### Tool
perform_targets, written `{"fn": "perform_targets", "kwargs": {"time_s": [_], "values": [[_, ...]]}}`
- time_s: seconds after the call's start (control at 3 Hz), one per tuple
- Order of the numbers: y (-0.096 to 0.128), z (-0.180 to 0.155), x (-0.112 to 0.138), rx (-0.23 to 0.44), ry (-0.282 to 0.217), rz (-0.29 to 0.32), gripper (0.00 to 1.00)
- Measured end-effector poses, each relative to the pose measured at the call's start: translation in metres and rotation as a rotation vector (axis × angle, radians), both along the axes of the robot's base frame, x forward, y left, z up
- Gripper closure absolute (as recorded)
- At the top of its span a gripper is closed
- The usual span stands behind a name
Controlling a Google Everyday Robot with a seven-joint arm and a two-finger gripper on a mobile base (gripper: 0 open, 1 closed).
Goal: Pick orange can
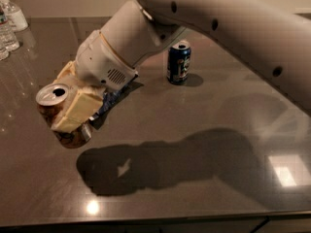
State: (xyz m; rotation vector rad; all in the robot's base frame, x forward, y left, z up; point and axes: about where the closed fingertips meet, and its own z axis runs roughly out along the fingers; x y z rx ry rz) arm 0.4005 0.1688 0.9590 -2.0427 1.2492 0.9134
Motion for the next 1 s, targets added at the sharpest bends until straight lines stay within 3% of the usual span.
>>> {"fn": "perform_targets", "kwargs": {"time_s": [0.33,0.67,1.0], "values": [[-0.020,0.035,0.004,0.014,-0.007,-0.013,1.00],[-0.045,0.090,0.004,0.082,-0.018,-0.008,1.00],[-0.045,0.090,0.004,0.082,-0.018,-0.007,1.00]]}}
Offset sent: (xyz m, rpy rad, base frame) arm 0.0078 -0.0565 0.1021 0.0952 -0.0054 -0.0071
